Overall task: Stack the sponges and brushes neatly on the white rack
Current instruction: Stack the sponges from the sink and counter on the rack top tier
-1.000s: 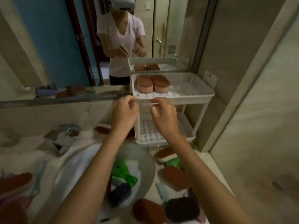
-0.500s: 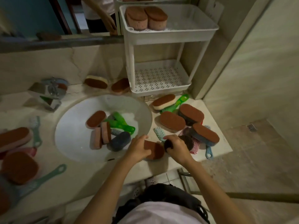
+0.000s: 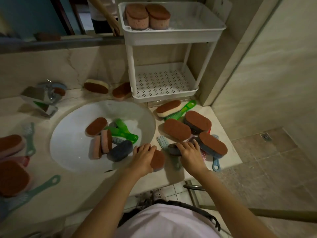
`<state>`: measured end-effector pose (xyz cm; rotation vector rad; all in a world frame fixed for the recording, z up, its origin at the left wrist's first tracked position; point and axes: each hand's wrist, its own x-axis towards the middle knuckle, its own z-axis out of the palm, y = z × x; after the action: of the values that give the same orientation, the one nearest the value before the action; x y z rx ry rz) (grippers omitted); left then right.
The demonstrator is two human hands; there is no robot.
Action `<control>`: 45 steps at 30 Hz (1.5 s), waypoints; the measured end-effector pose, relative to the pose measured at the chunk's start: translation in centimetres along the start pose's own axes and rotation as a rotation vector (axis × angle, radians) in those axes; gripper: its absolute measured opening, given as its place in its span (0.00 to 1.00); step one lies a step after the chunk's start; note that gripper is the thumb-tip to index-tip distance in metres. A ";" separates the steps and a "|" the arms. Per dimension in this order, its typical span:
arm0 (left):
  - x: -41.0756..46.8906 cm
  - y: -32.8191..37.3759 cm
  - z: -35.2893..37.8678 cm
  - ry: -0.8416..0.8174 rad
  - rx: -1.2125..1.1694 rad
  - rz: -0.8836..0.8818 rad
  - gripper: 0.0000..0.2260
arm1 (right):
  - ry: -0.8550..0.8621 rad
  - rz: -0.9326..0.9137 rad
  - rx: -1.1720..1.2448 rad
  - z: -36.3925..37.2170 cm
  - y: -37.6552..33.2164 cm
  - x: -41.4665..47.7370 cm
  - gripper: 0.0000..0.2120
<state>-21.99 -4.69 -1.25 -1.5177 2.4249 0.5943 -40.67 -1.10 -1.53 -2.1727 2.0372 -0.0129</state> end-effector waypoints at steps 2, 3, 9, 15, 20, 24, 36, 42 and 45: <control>-0.1 -0.1 -1.0 0.055 -0.044 -0.025 0.34 | 0.092 -0.041 0.015 -0.8 0.3 0.5 0.23; -0.1 -0.2 -1.7 0.102 -0.059 -0.030 0.34 | 0.152 -0.055 0.040 -1.6 0.4 0.9 0.23; 0.3 0.8 -10.6 0.424 -0.090 0.007 0.32 | 0.464 -0.063 0.375 -9.8 -0.2 4.3 0.24; 1.9 2.6 -20.5 0.643 -0.003 0.087 0.32 | 0.637 -0.041 0.553 -19.0 -0.2 8.1 0.24; 4.4 3.9 -28.0 0.831 -0.026 0.207 0.36 | 0.846 -0.104 0.572 -25.1 0.5 12.2 0.22; 6.9 4.5 -33.2 0.825 -0.051 0.252 0.35 | 0.942 -0.037 0.654 -29.7 1.9 15.8 0.19; 15.5 4.7 -36.5 0.411 -0.122 0.351 0.38 | 0.496 0.264 0.552 -31.5 6.1 24.1 0.15; 16.7 4.9 -36.5 0.368 -0.175 0.316 0.35 | 0.482 0.214 0.382 -30.3 6.4 24.6 0.14; 17.3 4.4 -36.6 0.414 -0.175 0.207 0.32 | 0.528 0.184 0.446 -30.2 6.5 24.3 0.16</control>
<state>-32.54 -33.30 25.75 -1.6005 2.9390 0.5923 -48.94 -28.97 24.92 -1.8187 2.1931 -1.0092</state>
